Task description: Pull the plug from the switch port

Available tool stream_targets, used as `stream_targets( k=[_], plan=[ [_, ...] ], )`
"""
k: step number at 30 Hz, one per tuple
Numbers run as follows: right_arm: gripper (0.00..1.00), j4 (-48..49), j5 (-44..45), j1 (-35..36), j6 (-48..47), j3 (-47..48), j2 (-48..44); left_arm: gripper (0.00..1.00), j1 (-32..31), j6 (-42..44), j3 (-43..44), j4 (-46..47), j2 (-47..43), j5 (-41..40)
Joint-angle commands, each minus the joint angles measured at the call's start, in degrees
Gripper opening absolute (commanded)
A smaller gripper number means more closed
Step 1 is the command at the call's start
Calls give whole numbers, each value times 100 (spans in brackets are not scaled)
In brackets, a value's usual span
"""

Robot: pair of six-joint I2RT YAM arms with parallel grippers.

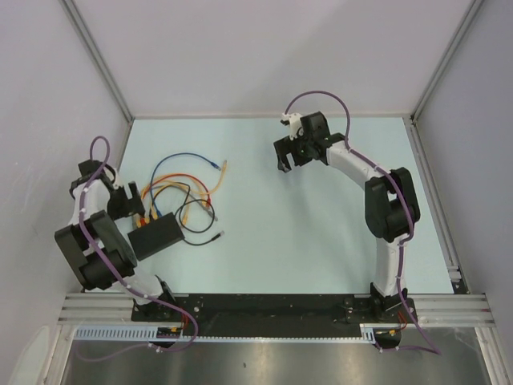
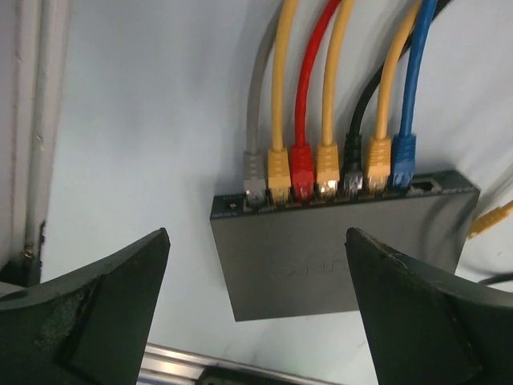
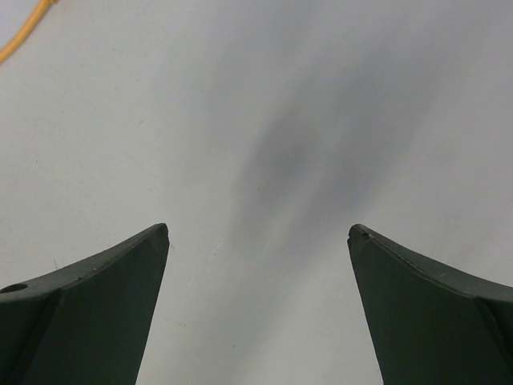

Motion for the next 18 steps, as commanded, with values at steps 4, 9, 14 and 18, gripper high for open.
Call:
stream_targets(
  k=[4, 9, 14, 18],
  plan=[
    [100, -457, -140, 7, -330, 104, -143, 97, -1, 344, -878, 68, -196, 110],
    [100, -1319, -246, -19, -418, 1183, 578, 97, -10, 247, -880, 61, 137, 391],
    [100, -1478, -263, -46, -392, 1380, 693, 94, -185, 510, -845, -36, 348, 1030],
    [100, -1435, -158, -54, -409, 1231, 562, 93, -720, 827, -687, -325, 743, 1981]
  ],
)
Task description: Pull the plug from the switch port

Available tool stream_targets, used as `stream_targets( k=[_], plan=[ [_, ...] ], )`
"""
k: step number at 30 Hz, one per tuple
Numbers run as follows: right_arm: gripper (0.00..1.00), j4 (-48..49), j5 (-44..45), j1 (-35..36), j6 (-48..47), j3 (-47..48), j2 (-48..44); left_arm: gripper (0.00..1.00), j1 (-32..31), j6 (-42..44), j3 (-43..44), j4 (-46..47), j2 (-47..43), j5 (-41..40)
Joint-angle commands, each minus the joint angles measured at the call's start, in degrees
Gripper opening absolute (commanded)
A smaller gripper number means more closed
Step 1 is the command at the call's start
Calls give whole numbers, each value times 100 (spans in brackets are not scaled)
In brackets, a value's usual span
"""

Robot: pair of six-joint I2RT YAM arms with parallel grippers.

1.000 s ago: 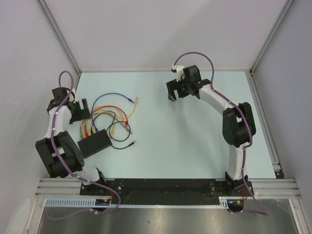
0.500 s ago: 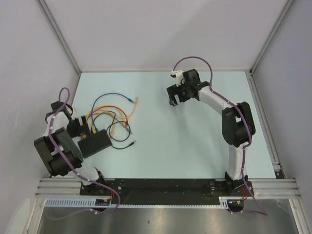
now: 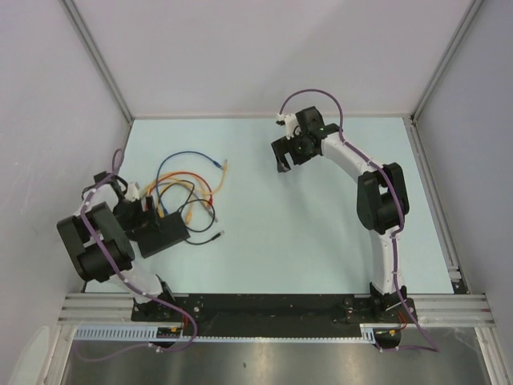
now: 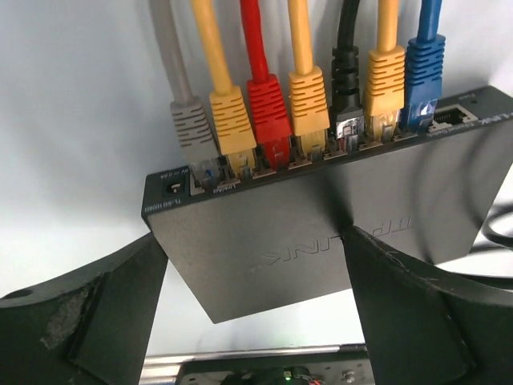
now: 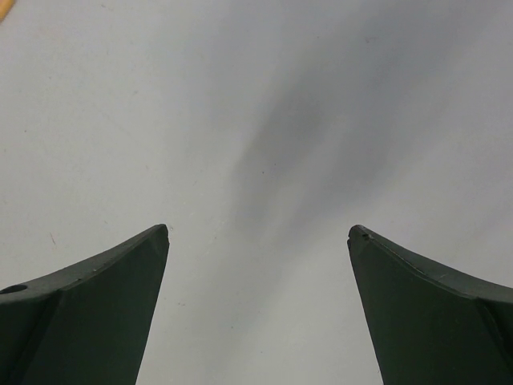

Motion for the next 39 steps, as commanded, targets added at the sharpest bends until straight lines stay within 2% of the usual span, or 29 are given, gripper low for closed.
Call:
stream_targets(
  k=[1, 7, 9, 14, 15, 16, 17, 19, 20, 21, 24, 25, 28, 32, 39],
  plan=[
    [100, -106, 71, -37, -103, -8, -175, 93, -888, 497, 107, -247, 495, 1273],
    [100, 0, 274, -133, -340, -457, -544, 92, -1980, 594, 510, -520, 793, 2055],
    [100, -44, 274, -142, -454, -493, -624, 92, -2043, 612, 844, -713, 864, 2091],
    [99, -325, -533, -116, -1147, -441, -738, 93, -1885, 1148, 1740, -1021, 812, 2021],
    [97, -525, -944, -107, -1254, -388, -712, 94, -1789, 1227, 2038, -1004, 812, 2030],
    [88, -693, -1200, -90, -1403, -274, -616, 92, -1762, 1227, 2171, -977, 838, 1987],
    [84, -1060, -1455, -72, -1674, -56, -572, 91, -1744, 1184, 2347, -908, 925, 1899],
    [69, -1300, -1835, 68, -1896, 87, -493, 79, -1718, 1061, 2427, -863, 1040, 1758],
    [61, -1370, -1879, 112, -2122, 139, -466, 68, -1709, 1043, 2349, -828, 1136, 1766],
    [43, -1441, -1984, 173, -2255, 183, -431, 45, -1700, 982, 2279, -819, 1172, 1775],
    [3, -1932, -2003, 411, -2827, 595, -168, 8, -1674, 754, 1998, -837, 1321, 1854],
    [0, -2108, -2037, 559, -2993, 727, -106, 3, -1656, 674, 1901, -715, 1313, 1837],
    [0, -2776, -2257, 727, -3416, 1010, 193, 0, -1630, 227, 1479, -259, 1269, 1451],
    [0, -3180, -2170, 1017, -3443, 1036, 457, 0, -1603, -257, 1136, 59, 1234, 1301],
    [0, -3235, -1941, 1141, -3171, 405, 177, 0, -1673, -232, 837, 262, 1321, 1441]
  ],
)
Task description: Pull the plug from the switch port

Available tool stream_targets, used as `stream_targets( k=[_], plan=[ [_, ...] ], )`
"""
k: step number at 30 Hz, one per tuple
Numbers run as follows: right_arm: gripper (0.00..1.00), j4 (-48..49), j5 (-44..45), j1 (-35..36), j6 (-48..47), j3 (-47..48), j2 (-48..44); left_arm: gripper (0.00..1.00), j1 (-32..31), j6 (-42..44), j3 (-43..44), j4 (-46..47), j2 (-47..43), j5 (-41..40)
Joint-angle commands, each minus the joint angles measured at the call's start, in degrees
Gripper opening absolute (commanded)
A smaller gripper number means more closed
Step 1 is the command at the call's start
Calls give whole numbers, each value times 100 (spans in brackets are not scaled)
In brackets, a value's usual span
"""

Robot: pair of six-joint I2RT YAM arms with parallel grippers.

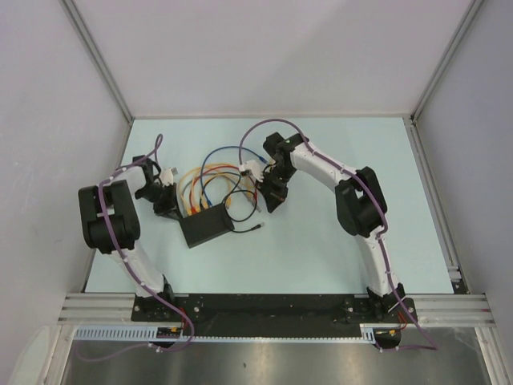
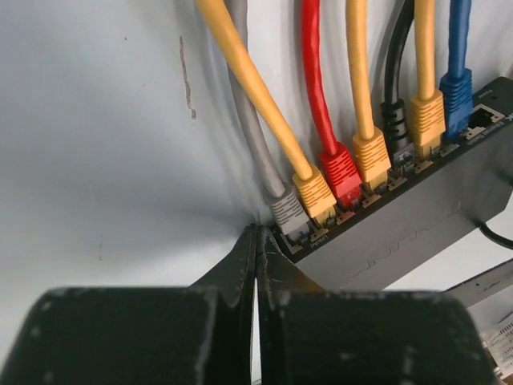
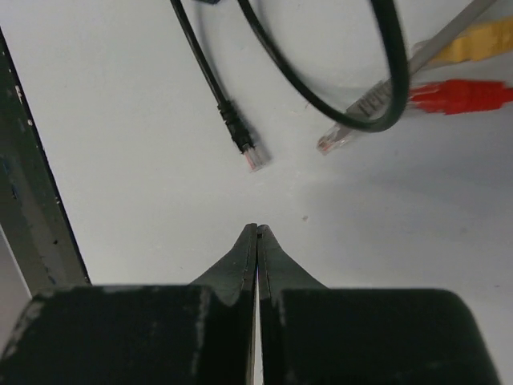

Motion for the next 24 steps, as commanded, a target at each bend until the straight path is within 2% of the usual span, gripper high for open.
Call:
stream_targets(
  k=[1, 4, 7, 11, 16, 20, 24],
  plan=[
    [0, -188, 144, -37, 14, -452, -516, 0, -78, -133, -190, 177, 12, 140],
    [0, -56, 320, -55, 101, -699, -789, 0, -385, -54, -366, 98, -22, 369],
    [0, 198, 443, -64, 409, -1042, -1027, 0, -894, 16, -690, 1, -110, 745],
    [0, 261, 364, -28, 568, -1350, -1177, 0, -1720, -11, -929, 54, -295, 826],
    [0, 471, 417, -20, 751, -1798, -1204, 4, -1827, -37, -474, -297, 21, 985],
    [0, 542, 285, -11, 1007, -2062, -1204, 10, -1827, 551, -174, -851, 144, 984],
    [0, 795, 180, 33, 1235, -2211, -1230, 11, -1889, 1464, -130, -1526, 372, 2062]
  ],
)
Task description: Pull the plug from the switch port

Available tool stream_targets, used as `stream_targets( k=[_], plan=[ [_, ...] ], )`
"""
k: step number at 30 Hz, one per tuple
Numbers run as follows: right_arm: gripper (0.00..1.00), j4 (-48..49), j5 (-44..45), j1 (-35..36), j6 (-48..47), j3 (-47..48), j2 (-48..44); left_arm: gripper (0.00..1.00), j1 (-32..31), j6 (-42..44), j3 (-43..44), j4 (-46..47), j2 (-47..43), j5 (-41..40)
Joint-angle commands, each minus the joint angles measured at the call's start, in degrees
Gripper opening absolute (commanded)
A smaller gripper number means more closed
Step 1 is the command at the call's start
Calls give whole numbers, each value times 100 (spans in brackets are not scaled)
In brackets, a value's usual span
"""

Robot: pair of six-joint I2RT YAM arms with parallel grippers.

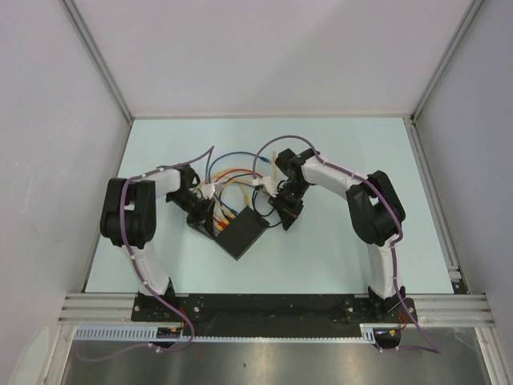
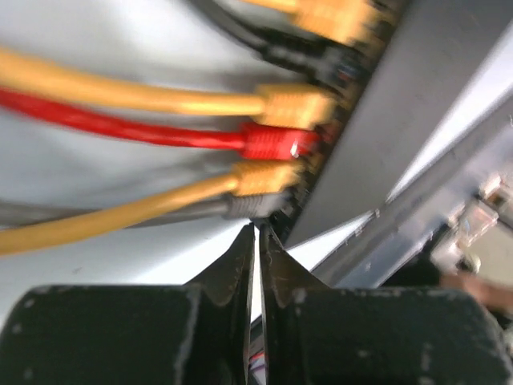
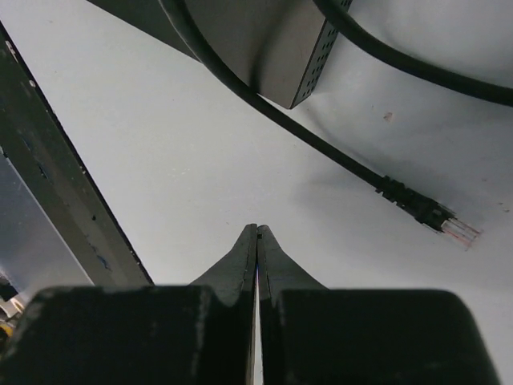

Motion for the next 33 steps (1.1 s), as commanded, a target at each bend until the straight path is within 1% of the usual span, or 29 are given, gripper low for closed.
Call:
stream_targets(
  k=[1, 3, 4, 5, 8, 11, 12, 15, 16, 18, 19, 21, 24, 25, 26, 27, 28, 29, 30, 31, 33],
  plan=[
    [0, 523, -227, 109, 685, -309, -244, 11, -112, 1240, 168, -901, 389, 1128],
    [0, 944, -183, 294, 1039, -425, -183, 12, -173, 1155, 98, -727, 505, 1207],
    [0, 1042, -200, 355, 1380, -478, -148, 12, -261, 1042, 63, -665, 567, 1286],
    [0, 1156, -201, 443, 1522, -574, -113, 12, -322, 971, 54, -499, 567, 1330],
    [0, 1596, -69, 418, 1970, -689, 1, 12, -630, 716, 71, -200, 558, 1410],
    [0, 1948, 28, 120, 2322, -681, 98, 12, -955, 409, 194, 99, 654, 1541],
    [0, 1992, 80, -99, 2393, -663, 125, 12, -1043, 321, 264, 161, 716, 1577],
    [0, 1766, 81, -531, 2438, -680, 213, 12, -1438, 57, 711, 303, 1040, 1726],
    [0, 1686, 89, -793, 2359, -681, 213, 13, -1665, -5, 1061, 285, 1138, 1770],
    [0, 1554, 159, -1040, 2140, -689, 160, 14, -1886, -32, 1466, 189, 1462, 1893],
    [0, 1544, 134, -1250, 2095, -681, 143, 14, -2079, -101, 1860, 188, 1577, 1911],
    [0, 1518, 125, -1427, 2077, -611, 177, 14, -2230, -242, 2414, 145, 1857, 1929],
    [0, 1413, 98, -1534, 2034, -409, 265, 15, -2336, -330, 2899, -57, 2017, 2060],
    [0, 1412, 98, -1542, 2033, -347, 248, 17, -2336, -270, 2979, -136, 2017, 2078],
    [0, 1421, 107, -1551, 2033, -321, 231, 18, -2336, -139, 3041, -406, 1983, 2095],
    [0, 1421, 116, -1551, 2033, -277, 169, 19, -2336, 167, 3137, -575, 1930, 2122],
    [0, 1413, 133, -1560, 2033, -224, 125, 23, -2327, 388, 3199, -785, 1834, 2148],
    [0, 1360, 159, -1586, 2033, -145, 73, 25, -2318, 642, 3278, -1300, 1781, 2157],
    [0, 1334, 203, -1595, 2033, -110, -6, 28, -2292, 1002, 3375, -1532, 1711, 2140],
    [0, 1281, 230, -1621, 2016, -83, -190, 33, -2170, 1084, 3524, -1665, 1632, 1957],
    [0, 1263, 518, -1691, 2191, -22, -401, 38, -1924, 1207, 3665, -1815, 1412, 1920]
  ],
)
